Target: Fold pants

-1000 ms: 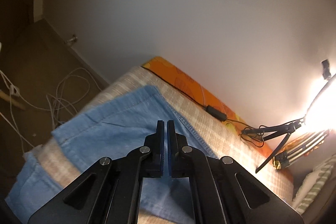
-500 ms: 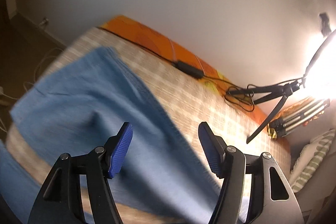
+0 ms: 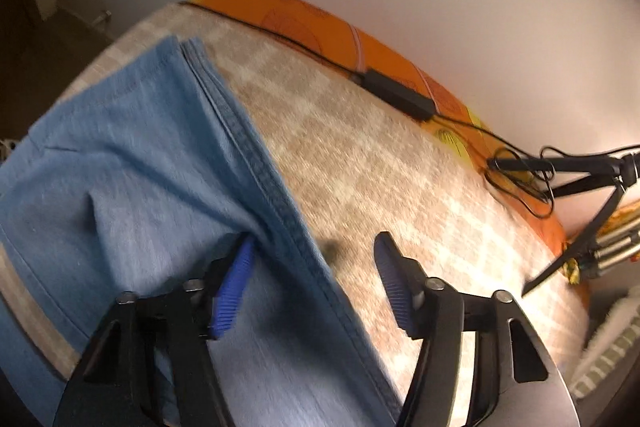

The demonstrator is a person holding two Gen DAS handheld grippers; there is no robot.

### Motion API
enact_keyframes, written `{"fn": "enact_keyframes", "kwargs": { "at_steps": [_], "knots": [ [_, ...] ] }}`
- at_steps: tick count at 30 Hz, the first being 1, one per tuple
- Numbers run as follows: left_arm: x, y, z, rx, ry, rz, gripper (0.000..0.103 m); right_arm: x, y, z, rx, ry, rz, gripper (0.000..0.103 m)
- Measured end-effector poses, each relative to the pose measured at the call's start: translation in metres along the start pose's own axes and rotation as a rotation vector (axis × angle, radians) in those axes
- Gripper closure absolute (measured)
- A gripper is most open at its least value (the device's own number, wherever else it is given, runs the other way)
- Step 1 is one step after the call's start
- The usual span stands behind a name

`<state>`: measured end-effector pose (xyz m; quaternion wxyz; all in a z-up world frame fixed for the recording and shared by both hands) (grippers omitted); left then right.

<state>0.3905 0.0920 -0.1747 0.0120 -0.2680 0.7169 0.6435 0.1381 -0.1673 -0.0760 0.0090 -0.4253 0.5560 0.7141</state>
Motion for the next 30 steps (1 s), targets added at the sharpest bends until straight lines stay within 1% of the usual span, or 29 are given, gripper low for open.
{"fn": "enact_keyframes", "kwargs": {
  "at_steps": [1, 2, 6, 8, 9, 11, 14, 17, 19, 23, 24, 25, 30],
  "knots": [
    [0.001, 0.0, 0.003, -0.019, 0.002, -0.019, 0.082, 0.0, -0.001, -0.001, 0.0, -0.001, -0.001, 0.1],
    [0.001, 0.0, 0.007, -0.032, 0.003, -0.033, 0.1, 0.001, -0.001, -0.001, -0.001, -0.002, -0.001, 0.1],
    [0.0, 0.006, 0.036, 0.07, 0.068, -0.047, 0.101, -0.002, -0.001, -0.009, 0.005, -0.011, -0.011, 0.1],
    [-0.001, 0.021, 0.049, 0.1, 0.092, -0.081, 0.102, -0.006, 0.001, -0.016, 0.026, -0.018, -0.021, 0.101],
    [-0.001, 0.031, 0.058, 0.131, 0.113, -0.1, 0.102, -0.008, 0.002, -0.02, 0.036, -0.02, -0.026, 0.101],
    [-0.001, 0.052, 0.071, 0.169, 0.118, -0.13, 0.102, -0.015, 0.005, -0.028, 0.072, -0.021, -0.042, 0.101],
    [-0.002, 0.085, 0.091, 0.206, 0.123, -0.183, 0.102, -0.031, 0.011, -0.041, 0.125, -0.025, -0.075, 0.101],
    [0.001, 0.114, 0.103, 0.213, 0.115, -0.236, 0.102, -0.049, 0.019, -0.048, 0.172, -0.021, -0.107, 0.101],
    [0.007, 0.134, 0.113, 0.212, 0.088, -0.269, 0.102, -0.058, 0.025, -0.047, 0.198, -0.008, -0.123, 0.101],
    [0.024, 0.169, 0.135, 0.217, 0.045, -0.335, 0.102, -0.069, 0.045, -0.035, 0.231, 0.017, -0.141, 0.101],
    [0.035, 0.178, 0.145, 0.228, 0.041, -0.347, 0.102, -0.068, 0.05, -0.03, 0.234, 0.026, -0.137, 0.101],
    [0.039, 0.181, 0.154, 0.239, 0.04, -0.35, 0.102, -0.067, 0.054, -0.025, 0.238, 0.041, -0.132, 0.101],
    [0.098, 0.198, 0.19, 0.264, 0.042, -0.372, 0.102, -0.049, 0.073, 0.019, 0.247, 0.091, -0.105, 0.101]
  ]
}}
Point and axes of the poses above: each gripper's, at about its wrist camera, not at the fingertips, and y roughly against the way its jaws point, z to its left, x to its underside, the point moved 1 cm from there along -y, roughly the way its jaws point, and after that the axes turned 8 degrees about -x, right-handed, at the moved point
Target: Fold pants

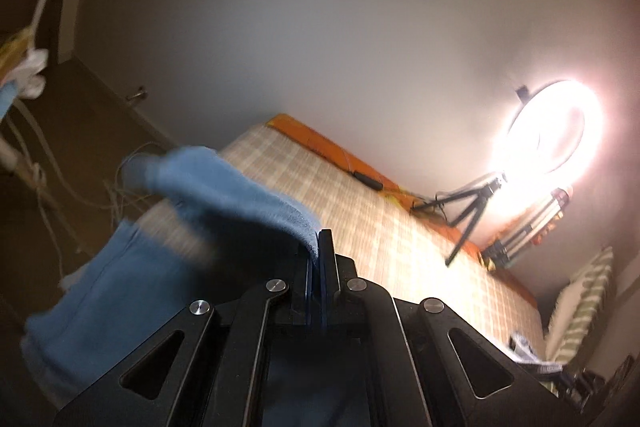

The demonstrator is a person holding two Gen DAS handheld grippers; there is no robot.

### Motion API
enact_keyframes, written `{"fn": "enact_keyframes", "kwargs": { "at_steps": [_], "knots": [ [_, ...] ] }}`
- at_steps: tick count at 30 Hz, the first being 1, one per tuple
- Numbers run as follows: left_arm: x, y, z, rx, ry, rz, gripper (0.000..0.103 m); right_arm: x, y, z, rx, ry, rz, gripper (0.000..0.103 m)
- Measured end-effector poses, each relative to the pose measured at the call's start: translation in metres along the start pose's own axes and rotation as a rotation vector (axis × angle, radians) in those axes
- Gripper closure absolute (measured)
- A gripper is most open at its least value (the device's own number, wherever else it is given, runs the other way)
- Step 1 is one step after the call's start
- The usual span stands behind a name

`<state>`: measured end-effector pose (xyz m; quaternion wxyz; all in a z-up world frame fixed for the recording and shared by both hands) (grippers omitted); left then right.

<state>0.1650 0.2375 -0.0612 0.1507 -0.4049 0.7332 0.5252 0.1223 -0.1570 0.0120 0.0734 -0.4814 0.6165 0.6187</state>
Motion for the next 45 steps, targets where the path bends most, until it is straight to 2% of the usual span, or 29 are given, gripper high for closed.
{"fn": "enact_keyframes", "kwargs": {
  "at_steps": [6, 10, 12, 17, 21, 22, 25, 27, 33, 37, 45],
  "knots": [
    [0.072, 0.032, 0.042, -0.013, 0.016, 0.042, 0.102, 0.029, 0.023, 0.046, -0.037, 0.021, 0.056, 0.101],
    [0.109, 0.029, 0.062, -0.025, 0.052, 0.095, 0.102, 0.051, 0.02, 0.066, -0.058, 0.036, 0.127, 0.101],
    [0.119, 0.025, 0.071, -0.02, 0.083, 0.116, 0.102, 0.059, 0.016, 0.07, -0.076, 0.012, 0.152, 0.101],
    [0.132, 0.035, 0.083, 0.007, 0.097, 0.092, 0.101, 0.079, -0.004, 0.082, -0.129, -0.01, 0.246, 0.101],
    [0.135, 0.033, 0.097, 0.069, 0.185, 0.076, 0.096, 0.084, -0.014, 0.086, -0.164, 0.002, 0.315, 0.099],
    [0.135, 0.033, 0.102, 0.073, 0.205, 0.067, 0.091, 0.082, -0.014, 0.084, -0.175, -0.008, 0.323, 0.098],
    [0.133, 0.032, 0.112, 0.12, 0.264, 0.051, 0.087, 0.067, -0.012, 0.072, -0.225, -0.055, 0.328, 0.085],
    [0.132, 0.029, 0.116, 0.132, 0.28, 0.05, 0.082, 0.05, -0.007, 0.065, -0.269, -0.075, 0.3, 0.074],
    [0.131, 0.023, 0.13, 0.16, 0.36, 0.03, 0.076, -0.021, -0.013, 0.062, -0.354, -0.068, 0.188, 0.065],
    [0.125, 0.022, 0.134, 0.147, 0.369, 0.006, 0.074, -0.077, -0.052, 0.072, -0.447, -0.039, 0.141, 0.059],
    [0.113, 0.025, 0.134, 0.098, 0.364, -0.067, 0.074, -0.177, -0.205, 0.106, -0.681, -0.071, 0.144, 0.058]
  ]
}}
Point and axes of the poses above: each gripper's, at about its wrist camera, not at the fingertips, and y roughly against the way its jaws point, z to its left, x to its underside, the point moved 1 cm from there along -y, roughly the way its jaws point, and after that the axes turned 8 degrees about -x, right-handed, at the moved point
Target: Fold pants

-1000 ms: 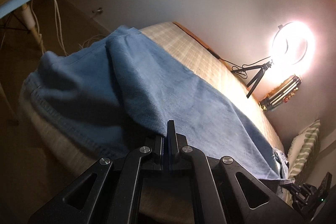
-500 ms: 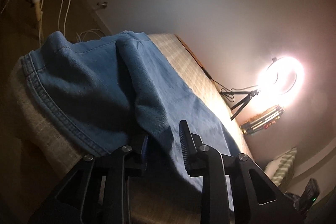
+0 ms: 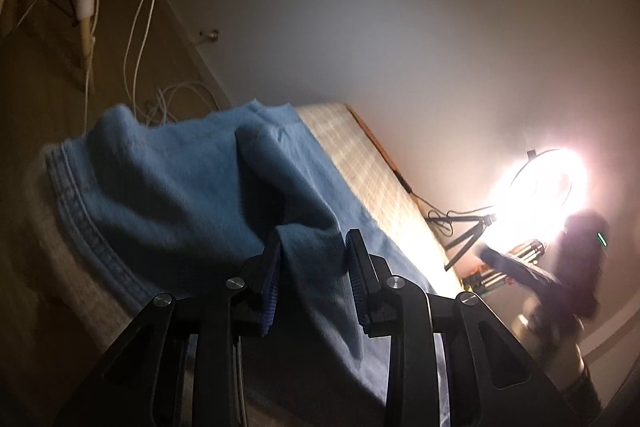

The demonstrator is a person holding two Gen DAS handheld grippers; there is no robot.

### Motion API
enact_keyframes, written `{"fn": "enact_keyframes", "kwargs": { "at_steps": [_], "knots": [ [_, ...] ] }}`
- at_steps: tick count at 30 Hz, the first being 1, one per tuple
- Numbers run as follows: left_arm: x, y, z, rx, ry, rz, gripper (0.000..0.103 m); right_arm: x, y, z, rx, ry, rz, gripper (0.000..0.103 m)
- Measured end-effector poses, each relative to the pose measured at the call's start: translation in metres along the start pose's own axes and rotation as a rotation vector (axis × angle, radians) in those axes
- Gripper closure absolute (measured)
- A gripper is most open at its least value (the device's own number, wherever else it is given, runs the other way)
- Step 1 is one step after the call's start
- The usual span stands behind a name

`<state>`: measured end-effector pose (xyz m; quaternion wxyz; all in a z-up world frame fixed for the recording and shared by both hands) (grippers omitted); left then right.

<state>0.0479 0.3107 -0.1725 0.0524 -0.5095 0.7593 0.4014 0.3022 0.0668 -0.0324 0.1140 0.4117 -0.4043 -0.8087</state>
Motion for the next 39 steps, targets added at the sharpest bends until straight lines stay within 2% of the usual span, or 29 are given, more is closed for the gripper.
{"fn": "enact_keyframes", "kwargs": {
  "at_steps": [4, 6, 10, 12, 13, 15, 16, 17, 19, 21, 22, 24, 29, 34, 37, 39],
  "knots": [
    [-0.005, 0.002, -0.001, -0.021, -0.007, -0.038, 0.068, -0.04, -0.069, -0.021, -0.038, -0.001, 0.044, 0.057],
    [-0.005, -0.001, -0.001, -0.018, -0.01, -0.021, 0.068, -0.058, -0.108, -0.031, -0.054, -0.014, 0.079, 0.057],
    [0.001, -0.001, 0.001, -0.027, -0.015, 0.022, 0.068, -0.079, -0.159, -0.043, -0.057, -0.022, 0.105, 0.057],
    [0.006, 0.006, 0.004, -0.044, -0.022, 0.024, 0.066, -0.089, -0.177, -0.047, -0.07, -0.031, 0.109, 0.057],
    [0.007, 0.008, 0.007, -0.055, -0.022, 0.026, 0.061, -0.093, -0.185, -0.046, -0.089, -0.037, 0.104, 0.057],
    [0.01, 0.013, 0.012, -0.07, -0.014, 0.028, 0.057, -0.097, -0.196, -0.044, -0.107, -0.043, 0.103, 0.048],
    [0.011, 0.014, 0.013, -0.077, -0.017, 0.031, 0.057, -0.1, -0.202, -0.042, -0.106, -0.042, 0.105, 0.048],
    [0.012, 0.015, 0.013, -0.087, -0.027, 0.037, 0.057, -0.101, -0.207, -0.04, -0.11, -0.037, 0.11, 0.048],
    [0.016, 0.016, 0.012, -0.102, -0.052, 0.049, 0.056, -0.102, -0.214, -0.034, -0.118, -0.016, 0.124, 0.054],
    [0.019, 0.016, 0.012, -0.11, -0.063, 0.059, 0.056, -0.102, -0.217, -0.025, -0.125, 0.016, 0.129, 0.077],
    [0.02, 0.016, 0.011, -0.107, -0.058, 0.065, 0.056, -0.102, -0.216, -0.022, -0.134, 0.023, 0.13, 0.081],
    [0.021, 0.014, 0.011, -0.1, -0.054, 0.073, 0.056, -0.101, -0.212, -0.019, -0.117, 0.043, 0.123, 0.103],
    [0.022, 0.001, 0.005, -0.088, -0.074, 0.106, 0.056, -0.101, -0.174, -0.02, -0.102, 0.051, 0.032, 0.103],
    [0.017, -0.015, 0.005, -0.027, -0.024, 0.113, 0.06, -0.098, -0.132, -0.022, -0.103, 0.049, -0.036, 0.103],
    [0.012, -0.018, 0.002, -0.032, -0.029, 0.086, 0.093, -0.096, -0.119, -0.021, -0.092, 0.057, -0.045, 0.103],
    [0.009, -0.009, -0.001, -0.009, -0.034, 0.044, 0.092, -0.097, -0.109, -0.015, -0.072, 0.078, -0.057, 0.103]
  ]
}}
Point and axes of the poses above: each gripper's, at about its wrist camera, not at the fingertips, and y roughly against the way its jaws point, z to its left, x to its underside, the point moved 1 cm from there along -y, roughly the way its jaws point, and after that the axes turned 8 degrees about -x, right-handed, at the moved point
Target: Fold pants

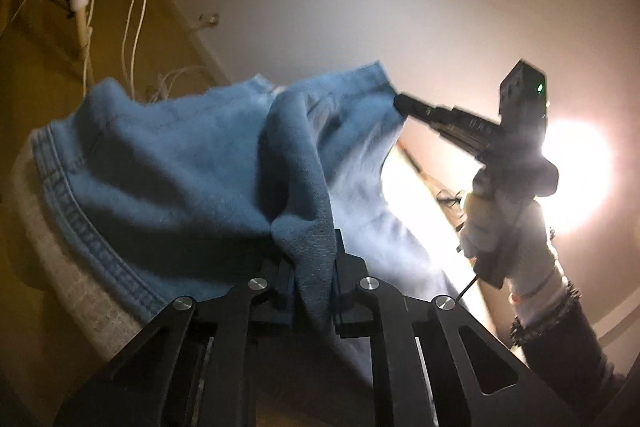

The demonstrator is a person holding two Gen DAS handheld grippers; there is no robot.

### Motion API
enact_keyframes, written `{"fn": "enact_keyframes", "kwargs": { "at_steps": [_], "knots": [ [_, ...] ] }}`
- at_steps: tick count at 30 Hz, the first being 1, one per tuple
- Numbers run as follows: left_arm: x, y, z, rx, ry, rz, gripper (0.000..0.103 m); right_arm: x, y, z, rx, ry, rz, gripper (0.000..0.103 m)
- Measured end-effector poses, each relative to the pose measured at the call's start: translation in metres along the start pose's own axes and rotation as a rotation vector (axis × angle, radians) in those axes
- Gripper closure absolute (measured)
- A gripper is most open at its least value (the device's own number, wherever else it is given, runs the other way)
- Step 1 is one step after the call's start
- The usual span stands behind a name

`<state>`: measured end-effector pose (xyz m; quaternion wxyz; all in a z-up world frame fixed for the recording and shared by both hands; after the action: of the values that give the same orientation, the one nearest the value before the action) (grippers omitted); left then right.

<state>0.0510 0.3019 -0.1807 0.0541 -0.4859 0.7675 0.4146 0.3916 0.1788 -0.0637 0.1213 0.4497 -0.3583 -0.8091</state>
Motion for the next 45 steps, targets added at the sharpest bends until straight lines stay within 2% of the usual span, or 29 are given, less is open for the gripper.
{"fn": "enact_keyframes", "kwargs": {
  "at_steps": [5, 10, 11, 15, 16, 18, 19, 20, 25, 29, 32, 33, 34, 36, 39, 41, 45],
  "knots": [
    [-0.001, 0.034, -0.012, -0.016, -0.086, -0.101, 0.093, -0.022, 0.02, 0.026, -0.012, 0.055, -0.05, 0.103],
    [0.009, 0.073, -0.009, -0.089, -0.139, -0.24, 0.093, -0.043, 0.023, 0.058, -0.083, 0.121, -0.108, 0.103],
    [0.01, 0.072, -0.004, -0.091, -0.134, -0.233, 0.093, -0.045, 0.012, 0.058, -0.074, 0.117, -0.089, 0.103],
    [0.008, 0.047, 0.018, -0.07, -0.034, -0.122, 0.092, -0.033, -0.041, 0.047, -0.027, 0.098, 0.032, 0.103],
    [0.007, 0.042, 0.025, -0.065, -0.009, -0.107, 0.089, -0.027, -0.053, 0.045, -0.007, 0.104, 0.063, 0.103],
    [0.002, 0.036, 0.035, -0.085, 0.031, -0.08, 0.075, -0.015, -0.074, 0.04, 0.028, 0.112, 0.12, 0.103],
    [0.001, 0.034, 0.039, -0.079, 0.056, -0.077, 0.067, -0.01, -0.081, 0.037, 0.036, 0.111, 0.137, 0.103],
    [-0.001, 0.032, 0.043, -0.071, 0.081, -0.079, 0.065, -0.006, -0.088, 0.034, 0.05, 0.111, 0.154, 0.103],
    [-0.013, 0.025, 0.058, -0.019, 0.198, -0.089, 0.064, -0.002, -0.093, 0.025, 0.046, 0.087, 0.154, 0.103],
    [-0.014, 0.036, 0.057, -0.021, 0.224, -0.141, 0.064, -0.003, -0.087, 0.028, 0.052, 0.108, 0.152, 0.103],
    [-0.018, 0.053, 0.047, -0.091, 0.144, -0.265, 0.067, -0.007, -0.077, 0.032, 0.03, 0.097, 0.118, 0.103],
    [-0.016, 0.054, 0.043, -0.113, 0.113, -0.278, 0.067, -0.008, -0.076, 0.032, 0.022, 0.092, 0.11, 0.103],
    [-0.016, 0.052, 0.042, -0.129, 0.096, -0.257, 0.067, -0.01, -0.076, 0.032, 0.023, 0.09, 0.109, 0.103],
    [-0.015, 0.042, 0.053, -0.126, 0.145, -0.187, 0.067, -0.008, -0.079, 0.03, 0.036, 0.091, 0.122, 0.103],
    [-0.013, 0.037, 0.065, -0.17, 0.184, -0.152, 0.069, -0.006, -0.09, 0.034, 0.042, 0.096, 0.142, 0.103],
    [-0.012, 0.036, 0.07, -0.188, 0.183, -0.147, 0.094, -0.004, -0.097, 0.038, 0.05, 0.106, 0.152, 0.103],
    [-0.01, 0.046, 0.062, -0.205, 0.133, -0.192, 0.097, -0.006, -0.095, 0.046, 0.053, 0.121, 0.134, 0.103]
  ]
}}
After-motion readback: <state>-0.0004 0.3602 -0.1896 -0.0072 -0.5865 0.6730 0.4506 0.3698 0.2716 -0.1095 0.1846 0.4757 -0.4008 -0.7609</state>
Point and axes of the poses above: each gripper's, at about its wrist camera, not at the fingertips, and y roughly against the way its jaws point, z to its left, x to its underside, the point moved 1 cm from there along -y, roughly the way its jaws point, and after that the axes turned 8 degrees about -x, right-handed, at the moved point
